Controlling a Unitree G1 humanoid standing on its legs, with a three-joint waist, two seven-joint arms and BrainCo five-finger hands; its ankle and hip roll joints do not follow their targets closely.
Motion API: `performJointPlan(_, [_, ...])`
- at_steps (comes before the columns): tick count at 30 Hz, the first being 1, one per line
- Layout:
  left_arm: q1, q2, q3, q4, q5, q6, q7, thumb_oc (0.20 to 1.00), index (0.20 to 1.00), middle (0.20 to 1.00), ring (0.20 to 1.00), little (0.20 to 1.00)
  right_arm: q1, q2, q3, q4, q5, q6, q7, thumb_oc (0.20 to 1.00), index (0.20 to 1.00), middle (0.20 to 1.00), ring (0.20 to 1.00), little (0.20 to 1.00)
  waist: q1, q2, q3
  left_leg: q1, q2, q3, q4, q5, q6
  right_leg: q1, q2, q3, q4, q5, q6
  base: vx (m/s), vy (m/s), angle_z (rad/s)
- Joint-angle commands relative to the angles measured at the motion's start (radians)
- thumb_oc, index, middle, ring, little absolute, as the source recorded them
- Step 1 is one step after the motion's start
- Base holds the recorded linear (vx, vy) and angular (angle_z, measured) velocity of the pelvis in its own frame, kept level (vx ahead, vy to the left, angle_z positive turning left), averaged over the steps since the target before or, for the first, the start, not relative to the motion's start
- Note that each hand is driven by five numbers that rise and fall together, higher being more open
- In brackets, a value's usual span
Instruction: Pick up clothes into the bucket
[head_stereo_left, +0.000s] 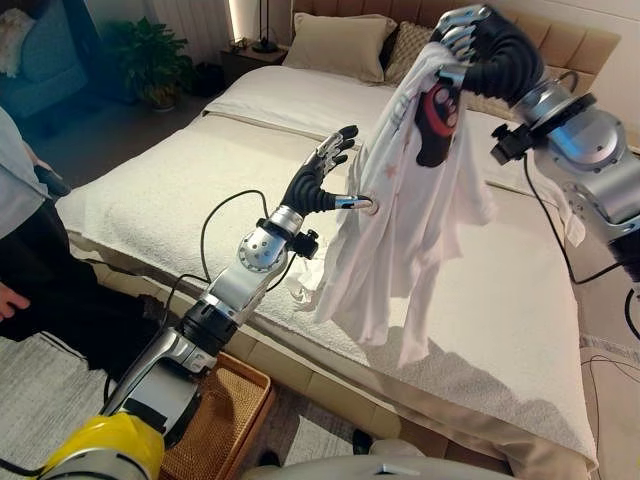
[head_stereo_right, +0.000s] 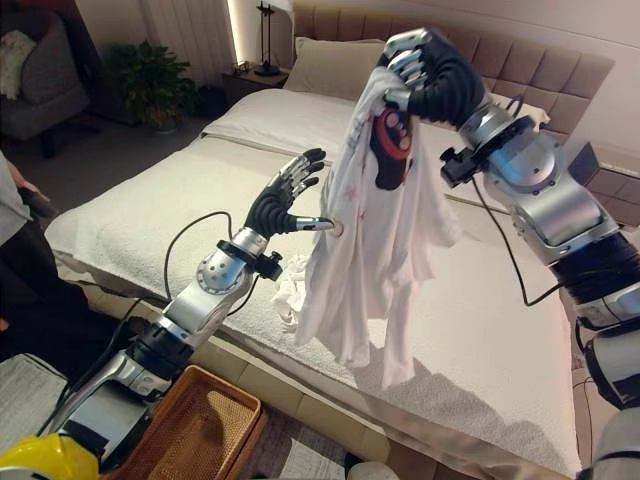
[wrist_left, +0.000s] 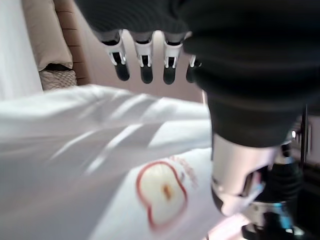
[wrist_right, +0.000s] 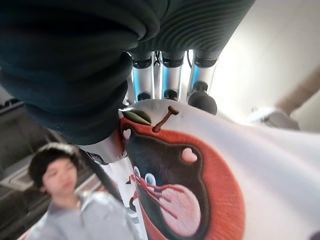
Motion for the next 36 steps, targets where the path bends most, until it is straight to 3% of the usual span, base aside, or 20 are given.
performJointPlan(1, [-0.076,-0.019,-0.029,0.078,0.081,-0.018,0.047,1.0,1.0,1.0,1.0,1.0,-0.031,-0.023,-0.012,-0.046,0.093,-0.034,0.02,0.2,0.2,0.2,0.2,0.2,0.026,-0.032,-0.071,-0.041,-0.01,0.016,0.086,-0.081,-0.012,-0.031,-0.012,-0.017,0.112,-0.067,0.022,0.0,0.0,0.0])
performJointPlan(8, [-0.161,-0.149,-0.092,0.236,0.112,0.01,0.066,1.0,1.0,1.0,1.0,1.0,-0.033,0.041,0.008,-0.123,0.148,-0.046,0.05,0.2,0.2,0.2,0.2,0.2,0.014,-0.026,-0.072,-0.04,-0.011,0.01,0.092,-0.081,-0.01,-0.021,-0.014,-0.023,0.108,-0.069,0.022,0.0,0.0,0.0])
performJointPlan(11, [-0.205,-0.217,-0.166,0.281,0.004,0.028,0.0,1.0,1.0,1.0,1.0,1.0,-0.053,0.071,0.033,-0.151,0.166,-0.048,0.056,0.2,0.2,0.2,0.2,0.2,0.005,-0.021,-0.067,-0.043,-0.011,0.005,0.095,-0.08,-0.009,-0.023,-0.014,-0.025,0.112,-0.071,0.021,0.0,0.001,0.01])
performJointPlan(12, [-0.206,-0.217,-0.166,0.282,0.003,0.028,-0.001,1.0,1.0,1.0,1.0,1.0,-0.053,0.071,0.033,-0.151,0.166,-0.048,0.056,0.2,0.2,0.2,0.2,0.2,0.005,-0.021,-0.067,-0.043,-0.011,0.005,0.095,-0.08,-0.009,-0.023,-0.014,-0.025,0.112,-0.072,0.021,0.0,0.005,0.05])
performJointPlan(13, [-0.23,-0.227,-0.222,0.261,-0.111,0.05,-0.073,1.0,1.0,1.0,1.0,1.0,-0.048,0.081,0.035,-0.145,0.181,-0.045,0.052,0.2,0.2,0.2,0.2,0.2,0.001,-0.014,-0.065,-0.045,-0.012,0.004,0.097,-0.08,-0.009,-0.023,-0.014,-0.028,0.114,-0.072,0.022,0.0,0.003,0.05])
performJointPlan(14, [-0.231,-0.226,-0.222,0.262,-0.112,0.05,-0.074,1.0,1.0,1.0,1.0,1.0,-0.048,0.081,0.035,-0.145,0.181,-0.045,0.052,0.2,0.2,0.2,0.2,0.2,0.002,-0.014,-0.065,-0.044,-0.012,0.004,0.097,-0.08,-0.009,-0.022,-0.015,-0.028,0.114,-0.072,0.022,0.0,0.0,0.0])
performJointPlan(16, [-0.259,-0.196,-0.306,0.195,-0.277,0.086,-0.16,1.0,1.0,1.0,1.0,1.0,-0.036,0.087,0.031,-0.139,0.177,-0.037,0.048,0.2,0.2,0.2,0.2,0.2,0.003,-0.007,-0.065,-0.044,-0.013,-0.001,0.097,-0.08,-0.009,-0.017,-0.016,-0.033,0.114,-0.072,0.025,0.0,0.0,0.0])
performJointPlan(17, [-0.259,-0.195,-0.306,0.194,-0.277,0.087,-0.16,1.0,1.0,1.0,1.0,1.0,-0.035,0.087,0.03,-0.139,0.176,-0.037,0.048,0.2,0.2,0.2,0.2,0.2,0.003,-0.008,-0.064,-0.044,-0.013,-0.001,0.097,-0.08,-0.009,-0.016,-0.016,-0.033,0.114,-0.072,0.025,0.0,0.0,0.0])
performJointPlan(18, [-0.256,-0.172,-0.347,0.169,-0.341,0.111,-0.205,0.363,0.363,0.363,0.363,0.363,-0.036,0.088,0.029,-0.126,0.163,-0.033,0.04,0.2,0.2,0.2,0.2,0.2,0.003,-0.005,-0.066,-0.044,-0.014,-0.004,0.098,-0.08,-0.01,-0.015,-0.017,-0.034,0.113,-0.072,0.025,0.01,0.004,0.06])
performJointPlan(19, [-0.249,-0.155,-0.361,0.157,-0.364,0.114,-0.218,0.2,0.2,0.2,0.2,0.2,-0.034,0.088,0.027,-0.116,0.156,-0.033,0.036,0.2,0.2,0.2,0.2,0.2,0.005,-0.004,-0.068,-0.042,-0.014,-0.005,0.097,-0.08,-0.01,-0.013,-0.018,-0.036,0.112,-0.074,0.025,0.01,0.005,0.07])
performJointPlan(25, [-0.219,-0.049,-0.392,0.088,-0.43,0.126,-0.259,0.2,0.2,0.2,0.2,0.2,0.007,0.093,-0.027,-0.036,0.116,-0.039,-0.012,0.2,0.2,0.2,0.2,0.2,0.015,-0.002,-0.072,-0.041,-0.016,-0.016,0.094,-0.077,-0.01,-0.005,-0.019,-0.04,0.108,-0.075,0.024,0.0,0.001,0.06])
performJointPlan(27, [-0.189,0.035,-0.367,0.025,-0.471,0.116,-0.262,0.2,0.2,0.2,0.2,0.2,0.072,0.109,-0.102,-0.004,0.094,-0.042,-0.044,0.2,0.2,0.2,0.2,0.2,0.023,0.003,-0.072,-0.042,-0.018,-0.024,0.093,-0.076,-0.009,-0.003,-0.02,-0.043,0.108,-0.075,0.023,-0.01,0.006,0.11])
performJointPlan(28, [-0.188,0.037,-0.368,0.024,-0.471,0.117,-0.262,0.2,0.2,0.2,0.2,0.2,0.074,0.11,-0.104,-0.005,0.093,-0.041,-0.045,0.2,0.2,0.2,0.2,0.2,0.023,0.001,-0.072,-0.042,-0.018,-0.024,0.093,-0.076,-0.009,-0.003,-0.02,-0.043,0.108,-0.076,0.023,-0.02,0.008,0.07])
performJointPlan(31, [-0.132,0.184,-0.313,-0.09,-0.53,0.102,-0.269,0.2,0.2,0.2,0.2,0.2,0.168,0.119,-0.2,0.01,0.064,-0.047,-0.078,0.2,0.2,0.2,0.2,0.2,0.037,0.008,-0.068,-0.045,-0.02,-0.03,0.092,-0.074,-0.007,-0.003,-0.022,-0.048,0.106,-0.076,0.022,-0.02,0.01,0.05])
performJointPlan(32, [-0.082,0.27,-0.266,-0.156,-0.557,0.092,-0.27,0.2,0.2,0.2,0.2,0.2,0.234,0.13,-0.271,0.021,0.055,-0.058,-0.102,0.325,0.325,0.325,0.325,0.325,0.045,0.01,-0.067,-0.046,-0.021,-0.034,0.093,-0.074,-0.006,-0.002,-0.024,-0.049,0.105,-0.075,0.021,-0.01,0.007,0.09])
performJointPlan(33, [-0.08,0.273,-0.267,-0.159,-0.557,0.093,-0.269,0.2,0.2,0.2,0.2,0.2,0.239,0.131,-0.274,0.017,0.054,-0.057,-0.102,0.492,0.492,0.492,0.492,0.492,0.046,0.008,-0.068,-0.046,-0.021,-0.034,0.093,-0.074,-0.006,-0.001,-0.024,-0.05,0.105,-0.076,0.021,-0.01,0.004,0.09])
performJointPlan(34, [-0.022,0.328,-0.194,-0.199,-0.577,0.083,-0.266,0.2,0.2,0.2,0.2,0.2,0.298,0.145,-0.336,0.026,0.051,-0.067,-0.12,0.58,0.58,0.58,0.58,0.58,0.054,0.013,-0.065,-0.048,-0.022,-0.036,0.093,-0.074,-0.005,-0.002,-0.024,-0.051,0.104,-0.075,0.02,-0.01,0.003,0.12])
performJointPlan(35, [0.027,0.374,-0.157,-0.243,-0.582,0.082,-0.266,0.2,0.2,0.2,0.2,0.2,0.338,0.153,-0.366,0.013,0.04,-0.064,-0.115,0.937,0.937,0.937,0.937,0.937,0.058,0.012,-0.065,-0.048,-0.022,-0.037,0.095,-0.075,-0.005,-0.002,-0.024,-0.051,0.103,-0.075,0.02,-0.01,0.005,0.06])
performJointPlan(36, [0.093,0.411,-0.087,-0.277,-0.595,0.077,-0.265,0.2,0.2,0.2,0.2,0.2,0.39,0.167,-0.408,0.017,0.039,-0.066,-0.118,1.0,1.0,1.0,1.0,1.0,0.064,0.012,-0.063,-0.049,-0.023,-0.038,0.095,-0.076,-0.004,-0.003,-0.025,-0.052,0.101,-0.075,0.019,0.0,0.0,0.0])
